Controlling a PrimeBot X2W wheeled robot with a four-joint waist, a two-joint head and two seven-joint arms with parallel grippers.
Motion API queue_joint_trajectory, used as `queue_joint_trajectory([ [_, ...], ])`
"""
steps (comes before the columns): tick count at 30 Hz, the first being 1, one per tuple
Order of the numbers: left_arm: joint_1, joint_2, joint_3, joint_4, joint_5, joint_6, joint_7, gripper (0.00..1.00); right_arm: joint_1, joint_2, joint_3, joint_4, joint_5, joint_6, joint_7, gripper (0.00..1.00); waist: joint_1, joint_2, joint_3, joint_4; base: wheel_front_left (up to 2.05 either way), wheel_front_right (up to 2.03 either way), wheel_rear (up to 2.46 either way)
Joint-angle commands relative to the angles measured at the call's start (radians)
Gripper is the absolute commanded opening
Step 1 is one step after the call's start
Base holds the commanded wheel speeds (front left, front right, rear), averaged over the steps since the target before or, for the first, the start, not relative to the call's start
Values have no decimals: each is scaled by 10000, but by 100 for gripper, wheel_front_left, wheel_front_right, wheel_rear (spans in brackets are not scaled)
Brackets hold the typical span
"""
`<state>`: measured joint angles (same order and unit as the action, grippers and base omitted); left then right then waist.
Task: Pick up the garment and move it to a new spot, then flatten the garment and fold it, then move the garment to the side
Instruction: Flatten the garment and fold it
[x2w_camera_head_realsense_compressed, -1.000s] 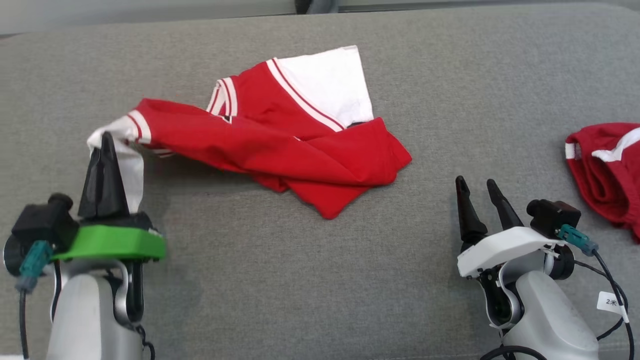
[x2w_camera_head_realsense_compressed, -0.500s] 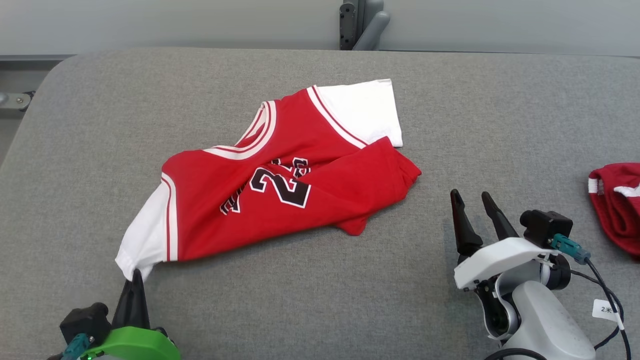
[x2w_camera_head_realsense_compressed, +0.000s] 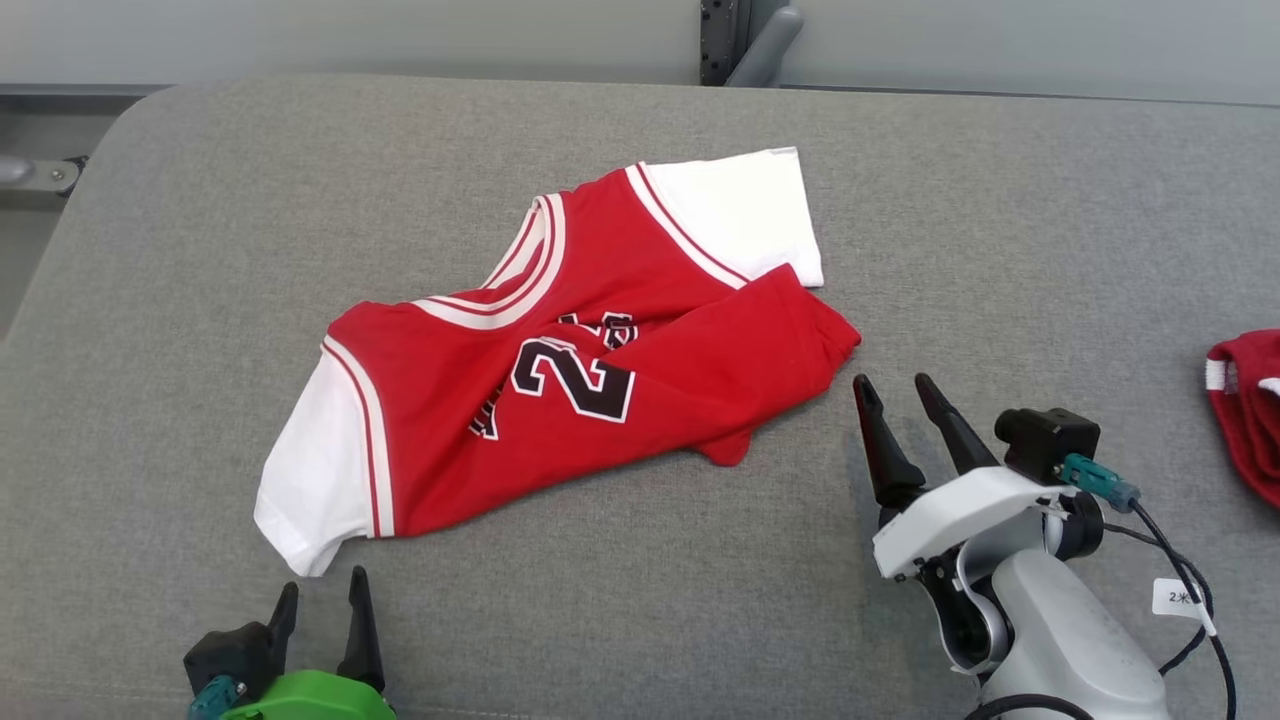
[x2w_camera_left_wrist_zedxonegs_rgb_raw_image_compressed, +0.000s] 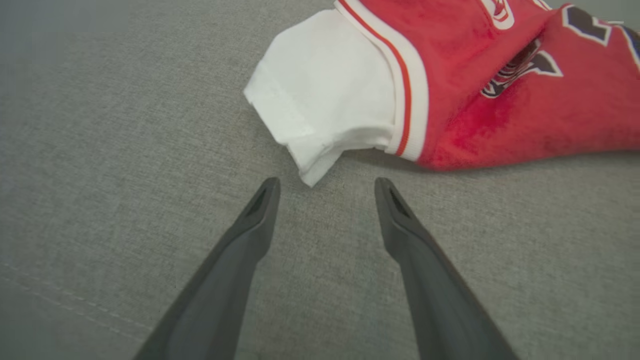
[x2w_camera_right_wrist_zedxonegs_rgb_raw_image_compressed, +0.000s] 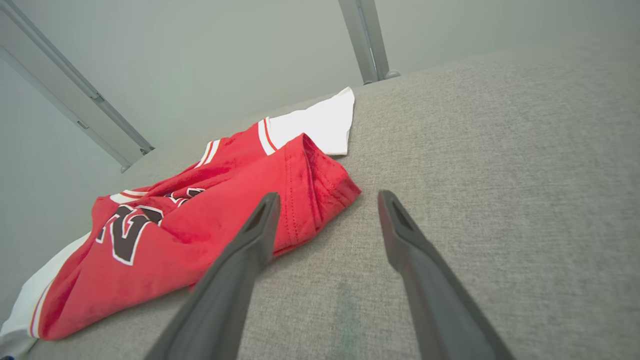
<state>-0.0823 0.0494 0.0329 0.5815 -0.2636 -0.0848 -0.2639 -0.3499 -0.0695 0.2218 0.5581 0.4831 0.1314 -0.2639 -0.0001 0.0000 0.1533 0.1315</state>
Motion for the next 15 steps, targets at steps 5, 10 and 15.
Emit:
queue_joint_trajectory([
  [5,-300,31,-545,-190,-289,124,-1,100,-447,-185,391,342,203,-15,-3,100,1,0,483,549,0,0,0],
  [10,-479,29,-985,-405,-501,222,-1,100,-815,-290,534,861,326,-15,-3,100,1,0,787,862,0,0,0],
  [15,-556,28,-1179,-555,-623,325,-1,100,-995,-318,745,1085,454,-15,-3,61,1,0,975,947,0,0,0],
])
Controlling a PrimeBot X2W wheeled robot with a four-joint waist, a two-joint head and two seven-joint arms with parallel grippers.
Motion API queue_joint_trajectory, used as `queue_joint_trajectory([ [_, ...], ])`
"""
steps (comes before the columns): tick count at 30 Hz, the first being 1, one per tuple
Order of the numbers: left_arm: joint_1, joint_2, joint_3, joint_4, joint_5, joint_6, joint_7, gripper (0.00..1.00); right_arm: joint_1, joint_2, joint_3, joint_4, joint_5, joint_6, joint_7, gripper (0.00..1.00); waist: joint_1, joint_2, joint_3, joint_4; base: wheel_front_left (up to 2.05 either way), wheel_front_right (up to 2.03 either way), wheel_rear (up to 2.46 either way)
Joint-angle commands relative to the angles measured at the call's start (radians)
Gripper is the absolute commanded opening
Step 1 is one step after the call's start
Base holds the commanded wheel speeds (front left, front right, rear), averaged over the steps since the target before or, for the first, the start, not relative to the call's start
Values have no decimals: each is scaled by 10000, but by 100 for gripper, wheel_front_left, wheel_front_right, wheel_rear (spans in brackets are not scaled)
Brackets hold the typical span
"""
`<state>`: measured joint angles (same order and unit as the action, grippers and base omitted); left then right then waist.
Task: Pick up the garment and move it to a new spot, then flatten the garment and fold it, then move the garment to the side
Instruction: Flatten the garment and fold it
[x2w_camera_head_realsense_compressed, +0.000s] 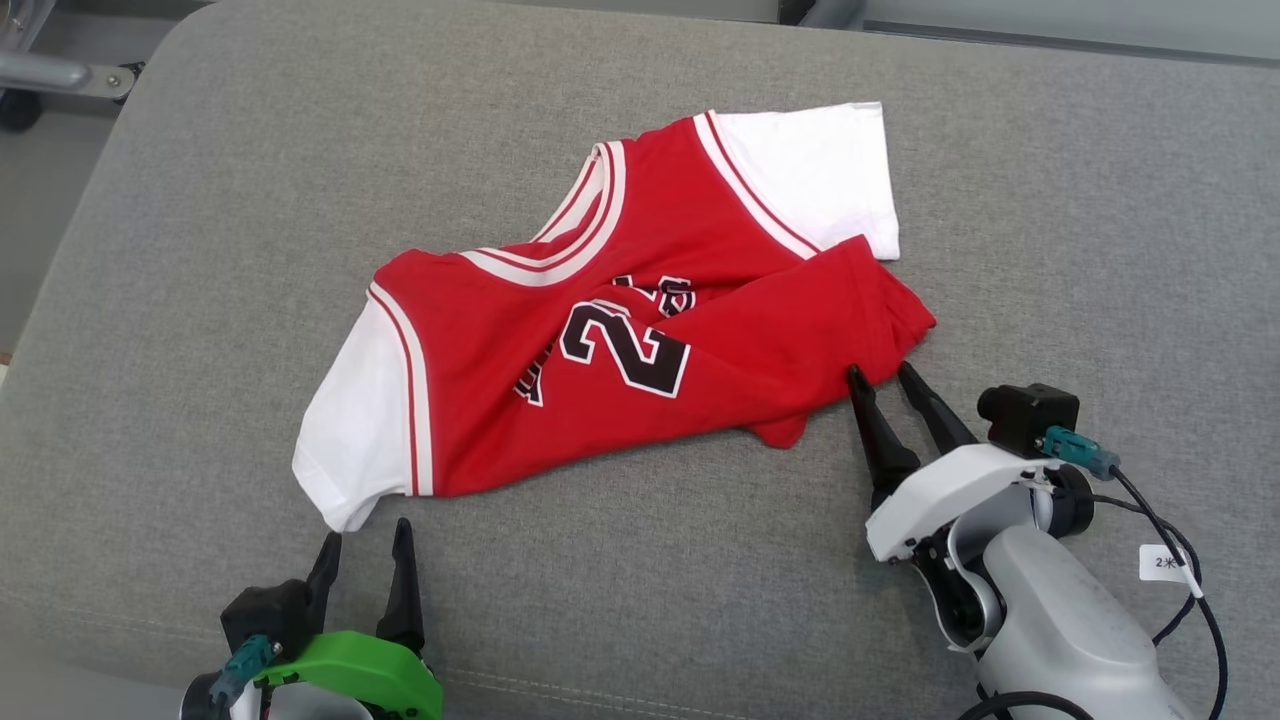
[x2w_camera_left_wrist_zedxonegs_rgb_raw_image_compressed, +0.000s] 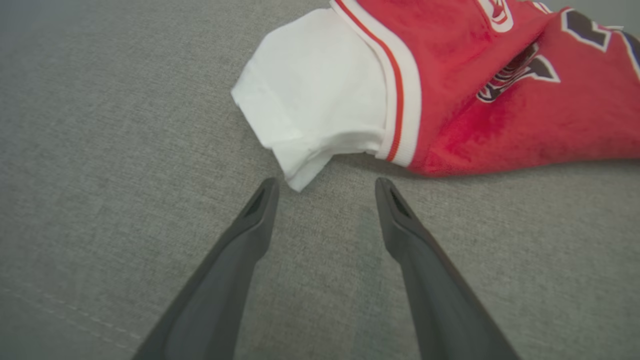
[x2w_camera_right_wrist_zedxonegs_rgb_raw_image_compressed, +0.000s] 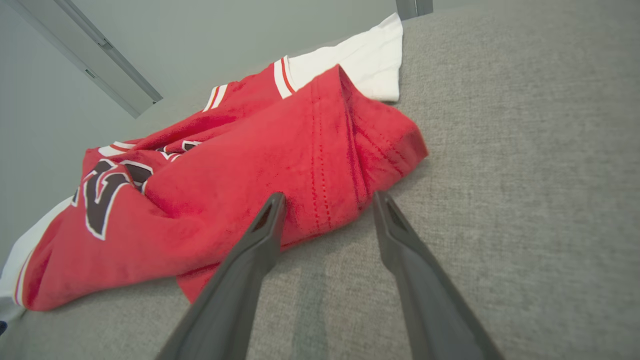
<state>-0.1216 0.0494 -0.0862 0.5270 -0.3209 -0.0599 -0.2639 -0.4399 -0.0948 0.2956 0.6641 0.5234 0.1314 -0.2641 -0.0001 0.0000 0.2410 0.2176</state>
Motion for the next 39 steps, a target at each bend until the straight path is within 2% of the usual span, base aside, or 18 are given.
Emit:
queue_joint_trajectory([
  [1,-181,28,-5,-15,-65,90,-1,100,-122,-85,50,76,65,-15,-1,53,1,0,119,87,0,0,0],
  [5,-267,28,-64,13,-102,125,-1,100,-171,-121,170,224,190,-15,-1,44,1,0,169,60,0,0,0],
  [8,-336,28,-86,-30,-117,102,-1,100,-270,-145,172,203,242,-15,-1,23,1,0,190,14,0,0,0],
  [10,-352,28,-87,-76,-129,60,-1,100,-289,-134,145,-11,292,-15,-1,0,1,0,170,-39,0,0,0],
  [16,-240,28,8,47,-264,21,-1,100,267,-172,-185,-934,287,-15,-1,0,1,0,-146,-246,0,0,0],
  [20,-172,29,31,59,-297,-2,-1,100,597,-201,-235,-2049,506,-15,-13,0,1,0,-447,-445,0,0,0],
  [26,-22,27,-79,82,-482,23,-1,100,1126,-581,376,-4221,1056,-14,-13,0,1,0,-674,-699,0,0,0],
  [32,55,29,-245,115,-640,72,0,100,1336,-1034,776,-5578,1353,-12,-13,0,1,0,-650,-706,0,0,0],
  [36,-176,26,-734,209,-647,-18,0,100,876,-1352,878,-5289,1155,-10,-13,0,1,0,-556,-281,0,0,0],
  [39,-411,29,-1246,220,-911,-12,0,100,208,-1429,1015,-4370,934,-9,-9,0,1,0,-420,276,0,0,0],
])
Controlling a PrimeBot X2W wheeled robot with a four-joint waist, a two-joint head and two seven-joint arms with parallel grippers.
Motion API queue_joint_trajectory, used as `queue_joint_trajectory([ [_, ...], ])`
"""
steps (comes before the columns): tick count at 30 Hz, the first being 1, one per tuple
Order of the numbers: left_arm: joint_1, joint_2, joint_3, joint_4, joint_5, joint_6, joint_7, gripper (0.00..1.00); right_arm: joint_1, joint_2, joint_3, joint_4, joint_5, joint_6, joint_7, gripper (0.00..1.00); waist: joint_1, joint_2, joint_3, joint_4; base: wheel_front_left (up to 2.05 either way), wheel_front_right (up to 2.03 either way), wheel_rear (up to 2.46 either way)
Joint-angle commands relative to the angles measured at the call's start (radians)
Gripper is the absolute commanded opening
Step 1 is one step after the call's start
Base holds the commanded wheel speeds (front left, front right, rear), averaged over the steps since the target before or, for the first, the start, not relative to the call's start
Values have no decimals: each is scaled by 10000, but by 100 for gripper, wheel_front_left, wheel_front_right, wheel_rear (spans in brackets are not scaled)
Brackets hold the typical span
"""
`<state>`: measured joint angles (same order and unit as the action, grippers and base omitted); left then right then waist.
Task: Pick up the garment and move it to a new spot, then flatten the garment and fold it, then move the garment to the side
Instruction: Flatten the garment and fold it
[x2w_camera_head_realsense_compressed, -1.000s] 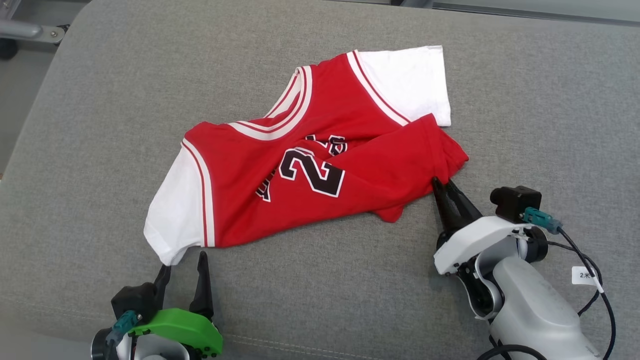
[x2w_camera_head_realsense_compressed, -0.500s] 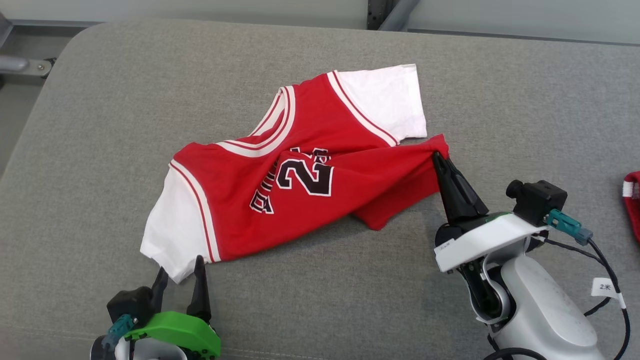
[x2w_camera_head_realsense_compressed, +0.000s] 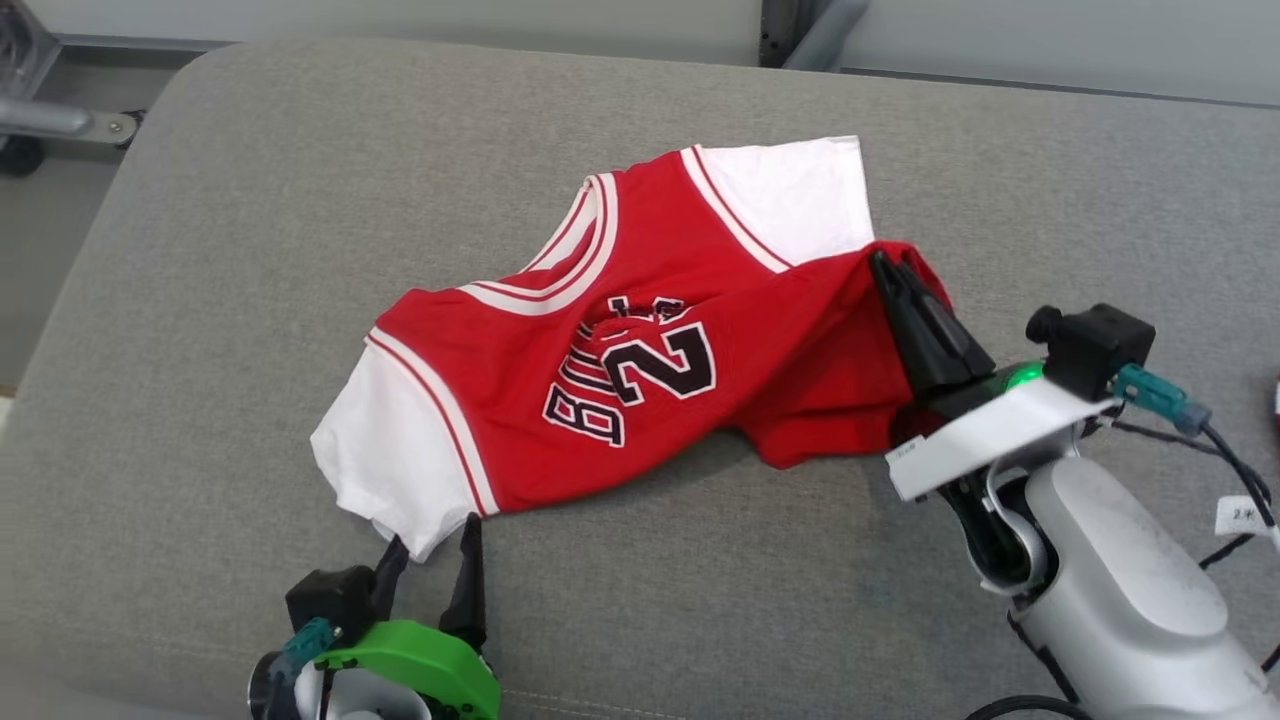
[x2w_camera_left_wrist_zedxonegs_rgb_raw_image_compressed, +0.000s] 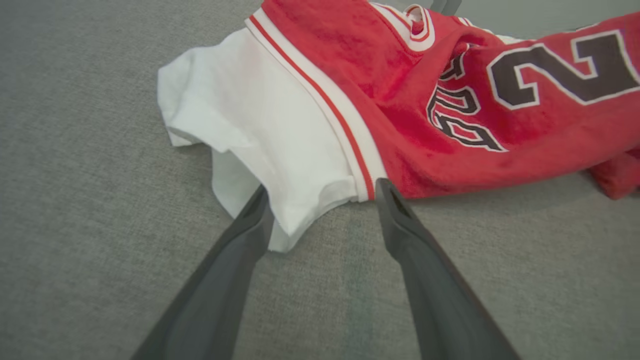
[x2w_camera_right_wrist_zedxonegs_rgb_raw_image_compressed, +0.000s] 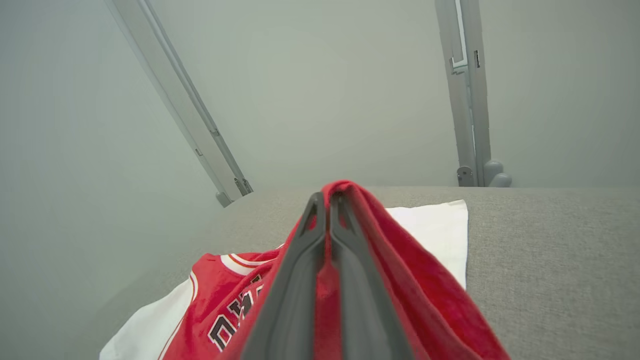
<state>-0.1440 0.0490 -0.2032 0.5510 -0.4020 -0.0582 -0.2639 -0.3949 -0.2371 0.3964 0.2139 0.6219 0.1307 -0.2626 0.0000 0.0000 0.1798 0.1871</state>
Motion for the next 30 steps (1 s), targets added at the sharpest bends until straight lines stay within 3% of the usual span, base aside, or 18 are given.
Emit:
queue_joint_trajectory([
  [1,-234,33,-320,-21,-187,-32,0,100,-516,-19,-90,536,-106,-1,-25,0,0,0,251,818,0,0,0],
  [6,-343,26,-1278,16,-577,95,0,100,-2168,157,-556,3091,-672,-1,103,0,0,0,580,1850,0,0,0],
  [7,-371,26,-1476,21,-614,100,0,100,-2554,135,-579,3715,-927,0,227,33,0,0,688,2032,0,0,0],
  [8,-393,26,-1633,45,-675,125,0,100,-2917,205,-695,4342,-1001,-1,341,82,0,0,771,2167,0,0,0],
  [9,-417,26,-1772,76,-726,147,0,100,-3273,226,-843,5057,-1136,-3,475,100,0,0,840,2284,0,0,0],
  [13,-474,22,-2028,81,-782,243,0,100,-4469,460,-1416,7037,-1679,0,299,100,0,0,931,2476,0,0,0],
  [17,-486,29,-1572,-58,-461,469,0,100,-4509,713,-1403,7367,-1861,-1,6,100,0,0,750,2068,0,0,0],
  [30,-306,34,47,-688,681,316,0,100,-1319,334,-2011,4566,-1797,-7,-32,100,0,0,5,-113,0,0,0],
])
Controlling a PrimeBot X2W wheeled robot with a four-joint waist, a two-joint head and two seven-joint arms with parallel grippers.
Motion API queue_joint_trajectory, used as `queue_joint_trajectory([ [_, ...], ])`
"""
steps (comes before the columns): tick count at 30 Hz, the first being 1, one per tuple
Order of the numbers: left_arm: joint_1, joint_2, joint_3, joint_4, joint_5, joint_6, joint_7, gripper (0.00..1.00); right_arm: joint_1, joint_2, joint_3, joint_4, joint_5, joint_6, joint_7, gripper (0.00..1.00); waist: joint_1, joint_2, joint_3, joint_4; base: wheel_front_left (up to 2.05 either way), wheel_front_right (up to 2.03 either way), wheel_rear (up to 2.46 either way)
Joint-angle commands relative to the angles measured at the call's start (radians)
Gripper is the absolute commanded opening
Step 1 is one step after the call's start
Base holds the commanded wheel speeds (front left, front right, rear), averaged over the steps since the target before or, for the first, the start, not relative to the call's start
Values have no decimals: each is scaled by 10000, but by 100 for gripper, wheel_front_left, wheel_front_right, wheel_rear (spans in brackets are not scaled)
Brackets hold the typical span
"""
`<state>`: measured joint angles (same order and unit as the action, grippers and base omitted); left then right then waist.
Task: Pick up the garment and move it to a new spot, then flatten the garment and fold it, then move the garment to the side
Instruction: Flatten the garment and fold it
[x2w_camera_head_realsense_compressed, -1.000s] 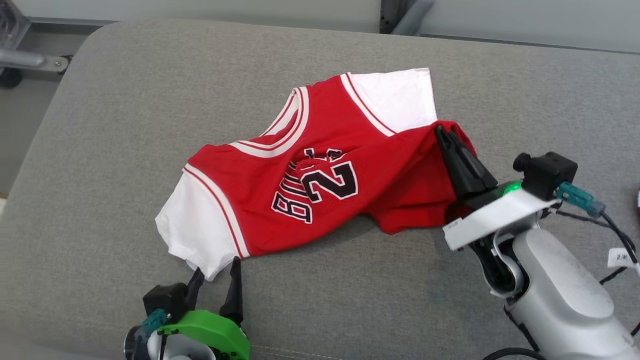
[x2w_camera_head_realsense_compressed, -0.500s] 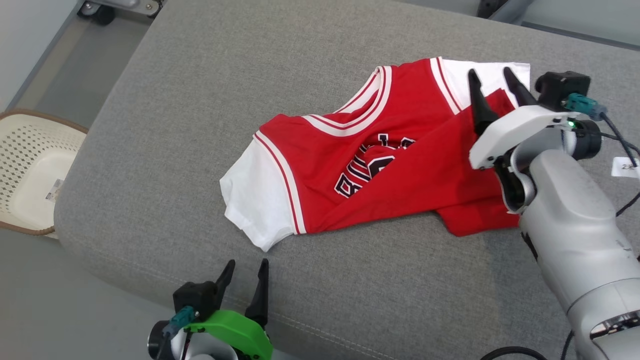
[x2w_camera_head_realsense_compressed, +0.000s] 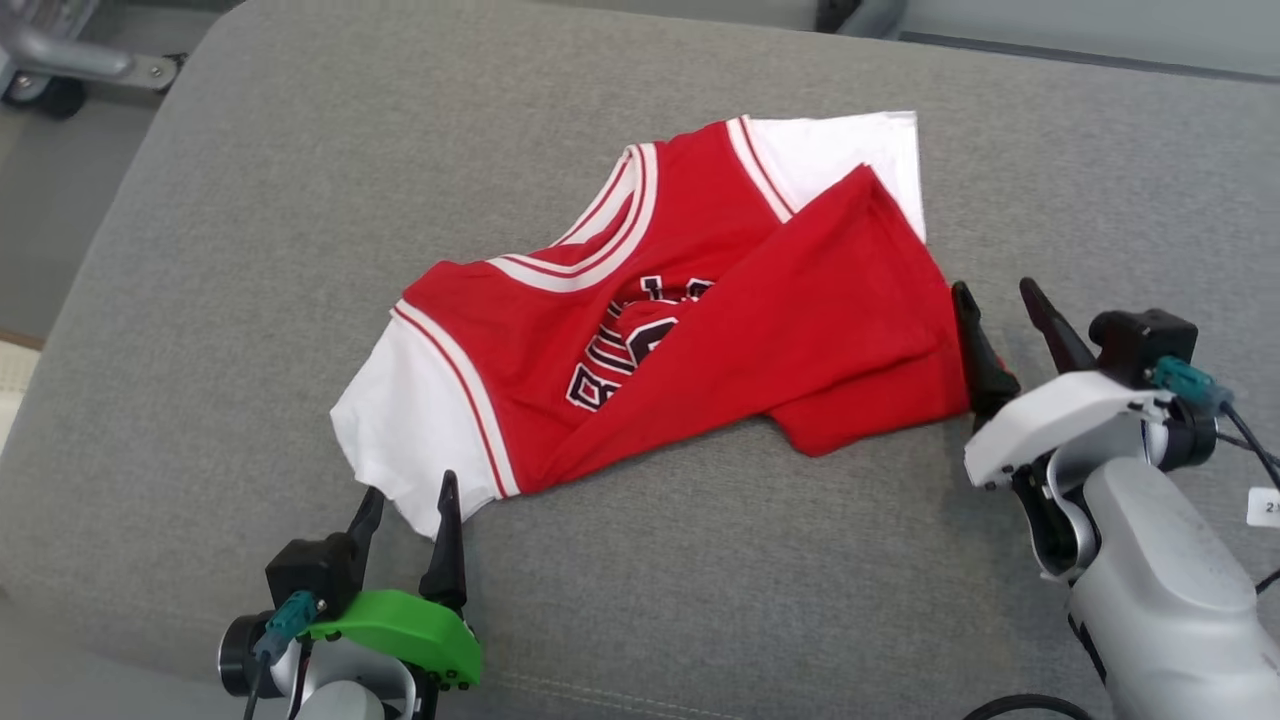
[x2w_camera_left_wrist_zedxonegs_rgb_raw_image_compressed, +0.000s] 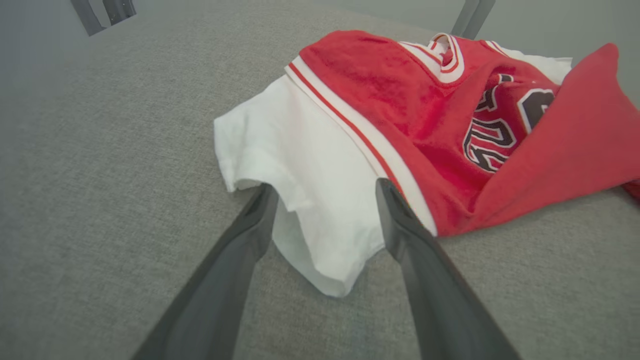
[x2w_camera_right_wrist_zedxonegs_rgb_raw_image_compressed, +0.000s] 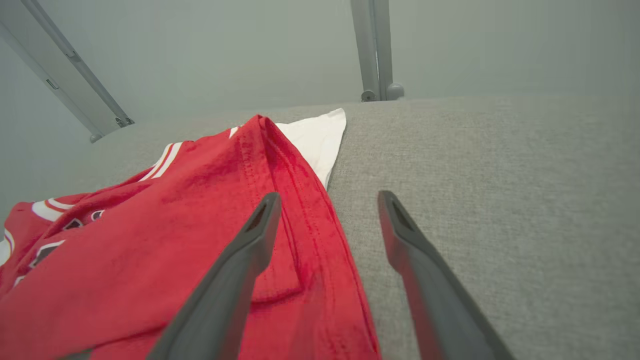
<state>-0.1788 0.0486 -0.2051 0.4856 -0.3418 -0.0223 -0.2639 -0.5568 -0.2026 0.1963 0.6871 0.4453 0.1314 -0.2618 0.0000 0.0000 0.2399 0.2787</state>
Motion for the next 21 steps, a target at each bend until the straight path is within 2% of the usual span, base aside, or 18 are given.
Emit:
queue_joint_trajectory([
  [1,42,38,66,-34,78,-43,0,100,300,-11,-9,-167,-31,-15,-40,100,0,0,-596,-1029,0,0,0],
  [8,179,39,166,-28,-11,-202,0,100,1458,71,392,-793,54,-15,-38,100,0,0,-538,-1409,0,0,0],
  [21,-30,38,-106,1,-156,-178,0,100,825,11,1321,-582,166,-15,-36,100,0,0,-79,-902,0,0,0],
])
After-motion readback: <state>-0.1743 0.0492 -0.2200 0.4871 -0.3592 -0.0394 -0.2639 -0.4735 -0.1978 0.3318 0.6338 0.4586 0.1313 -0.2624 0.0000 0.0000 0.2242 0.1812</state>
